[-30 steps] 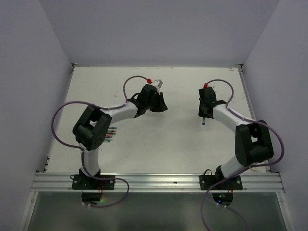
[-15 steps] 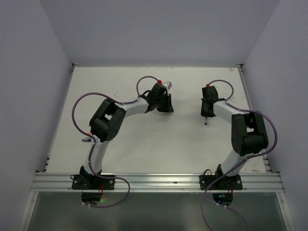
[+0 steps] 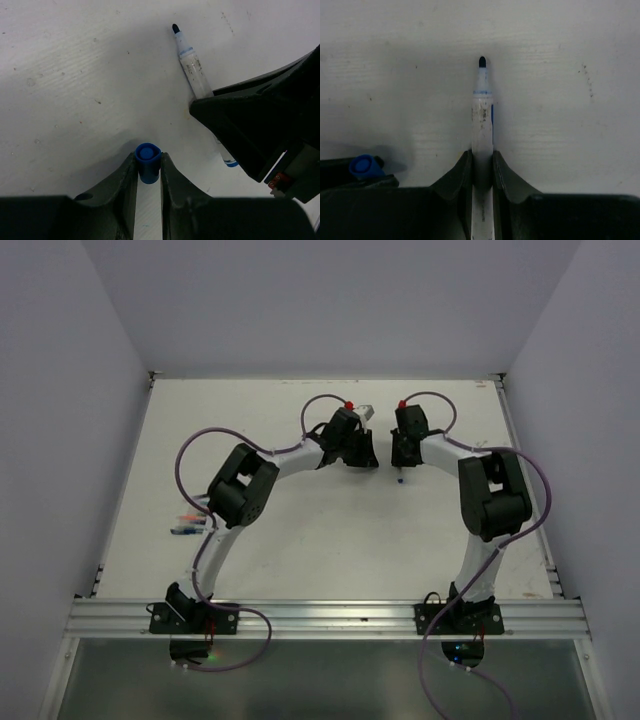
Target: Open the pen caps
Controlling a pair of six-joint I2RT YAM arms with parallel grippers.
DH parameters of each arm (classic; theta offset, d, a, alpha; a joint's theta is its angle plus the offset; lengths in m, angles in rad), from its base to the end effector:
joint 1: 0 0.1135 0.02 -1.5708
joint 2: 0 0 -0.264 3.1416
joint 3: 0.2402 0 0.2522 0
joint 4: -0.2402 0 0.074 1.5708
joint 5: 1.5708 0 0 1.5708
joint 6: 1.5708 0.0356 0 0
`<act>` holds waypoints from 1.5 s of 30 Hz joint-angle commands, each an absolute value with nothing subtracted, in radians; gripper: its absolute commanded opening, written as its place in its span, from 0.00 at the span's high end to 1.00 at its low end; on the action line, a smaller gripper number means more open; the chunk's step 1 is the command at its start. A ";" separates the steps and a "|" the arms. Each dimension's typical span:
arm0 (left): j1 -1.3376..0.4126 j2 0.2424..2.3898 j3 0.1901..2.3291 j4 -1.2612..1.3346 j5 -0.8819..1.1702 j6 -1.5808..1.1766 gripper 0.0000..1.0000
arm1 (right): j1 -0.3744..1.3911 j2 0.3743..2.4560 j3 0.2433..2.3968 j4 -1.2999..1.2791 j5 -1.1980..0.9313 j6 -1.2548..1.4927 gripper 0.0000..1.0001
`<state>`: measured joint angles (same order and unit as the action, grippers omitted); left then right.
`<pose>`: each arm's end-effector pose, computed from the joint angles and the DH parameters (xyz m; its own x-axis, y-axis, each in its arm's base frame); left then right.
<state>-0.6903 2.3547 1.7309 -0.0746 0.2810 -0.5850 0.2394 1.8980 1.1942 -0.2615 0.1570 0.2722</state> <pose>0.3971 -0.3407 0.1365 -0.8416 0.0070 -0.5401 0.3728 0.7310 -0.5716 0.3827 0.0877 0.1610 -0.8091 0.0759 -0.5828 0.0725 0.9969 0.0292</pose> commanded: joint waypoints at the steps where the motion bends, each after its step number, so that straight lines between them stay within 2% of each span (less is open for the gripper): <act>1: -0.690 2.413 1.775 -0.136 0.275 -0.591 1.00 | 0.259 1.945 1.247 -0.242 0.120 0.304 1.00; 6: -0.689 2.427 1.761 -0.141 0.253 -0.598 1.00 | 0.262 1.979 1.281 -0.255 0.100 0.333 1.00; 12: -0.687 2.433 1.749 -0.170 0.213 -0.603 0.96 | 0.268 2.013 1.276 -0.287 0.115 0.350 0.90; 22: -0.663 2.392 1.694 -0.227 0.121 -0.561 1.00 | 0.239 1.951 1.279 -0.396 0.239 0.338 0.89; 25: -0.655 2.385 1.695 -0.236 0.095 -0.546 1.00 | 0.206 1.925 1.249 -0.403 0.256 0.331 0.90; 31: -0.630 2.441 1.831 -0.293 0.101 -0.534 1.00 | 0.183 1.833 1.149 -0.413 0.298 0.318 0.90; 39: -0.606 2.461 1.868 -0.318 0.098 -0.528 1.00 | 0.118 1.726 0.996 -0.410 0.291 0.374 0.90; 45: -0.606 2.450 1.838 -0.313 0.086 -0.528 0.98 | 0.103 1.736 0.963 -0.428 0.347 0.387 0.83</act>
